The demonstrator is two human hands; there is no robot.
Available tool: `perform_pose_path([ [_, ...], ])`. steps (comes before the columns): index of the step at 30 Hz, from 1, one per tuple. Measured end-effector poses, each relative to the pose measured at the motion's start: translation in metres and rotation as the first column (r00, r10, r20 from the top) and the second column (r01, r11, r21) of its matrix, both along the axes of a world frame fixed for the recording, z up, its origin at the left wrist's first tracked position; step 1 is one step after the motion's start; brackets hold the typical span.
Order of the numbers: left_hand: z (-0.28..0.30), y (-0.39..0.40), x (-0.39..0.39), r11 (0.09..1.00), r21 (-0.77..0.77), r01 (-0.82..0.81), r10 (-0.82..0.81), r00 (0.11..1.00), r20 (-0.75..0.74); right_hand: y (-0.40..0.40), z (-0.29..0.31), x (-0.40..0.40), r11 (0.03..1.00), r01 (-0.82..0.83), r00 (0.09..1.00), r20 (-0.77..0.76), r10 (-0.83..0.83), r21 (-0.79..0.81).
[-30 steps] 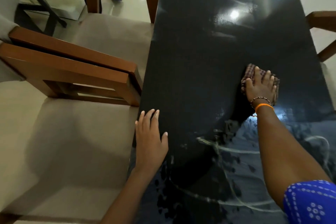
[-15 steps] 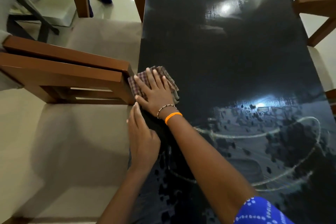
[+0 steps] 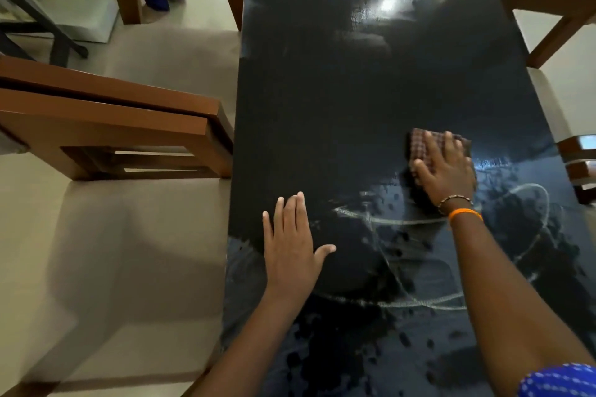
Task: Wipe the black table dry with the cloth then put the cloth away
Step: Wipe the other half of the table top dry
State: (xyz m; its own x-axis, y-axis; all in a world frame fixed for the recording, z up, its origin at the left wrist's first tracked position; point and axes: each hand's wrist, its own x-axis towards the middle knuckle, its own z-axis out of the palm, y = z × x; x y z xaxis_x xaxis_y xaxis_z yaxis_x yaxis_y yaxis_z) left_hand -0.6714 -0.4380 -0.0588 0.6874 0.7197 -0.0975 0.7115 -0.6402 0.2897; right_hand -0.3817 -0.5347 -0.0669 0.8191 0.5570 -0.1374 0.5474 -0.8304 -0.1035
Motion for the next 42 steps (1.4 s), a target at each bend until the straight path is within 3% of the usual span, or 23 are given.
perform_pose_path([
  [3,-0.002,0.001,0.001,1.000,0.030,0.010,-0.008,0.999,-0.036,-0.007,-0.004,-0.003,0.980,0.201,0.979,-0.020,-0.201,0.009],
  [6,-0.005,0.000,0.002,0.998,0.062,0.012,-0.009,0.999,-0.048,0.016,-0.007,-0.029,0.982,0.187,0.982,-0.008,-0.187,0.018],
  [12,-0.001,-0.008,0.003,0.997,0.068,0.018,-0.021,0.999,0.042,0.072,-0.007,-0.108,0.984,-0.159,0.985,-0.048,0.163,0.075],
  [16,0.002,-0.032,0.006,0.999,0.025,0.030,-0.035,0.974,0.225,0.069,-0.010,-0.133,0.865,-0.494,0.862,-0.081,0.501,0.093],
  [20,0.008,-0.061,0.026,0.994,-0.048,0.099,-0.087,0.974,0.211,0.024,-0.014,-0.094,0.751,-0.652,0.755,-0.002,0.656,0.102],
  [23,0.013,-0.081,0.053,0.977,-0.102,0.186,-0.169,0.973,0.157,-0.018,-0.014,-0.047,0.814,-0.566,0.822,0.007,0.570,0.130],
  [29,0.026,-0.122,0.116,0.937,-0.203,0.286,-0.267,0.957,0.114,-0.132,-0.006,0.070,0.972,-0.225,0.974,0.015,0.225,0.067],
  [34,0.022,-0.151,0.149,0.943,-0.233,0.237,-0.261,0.962,-0.078,-0.196,-0.002,0.133,0.993,0.106,0.994,-0.004,-0.106,0.054],
  [39,0.021,-0.155,0.155,0.960,-0.214,0.182,-0.208,0.972,-0.107,-0.168,-0.008,0.120,0.951,0.298,0.953,0.034,-0.302,0.078],
  [42,0.025,-0.156,0.156,0.959,-0.216,0.183,-0.211,0.971,-0.113,-0.119,-0.009,0.089,0.976,0.196,0.981,-0.024,-0.195,0.092],
])
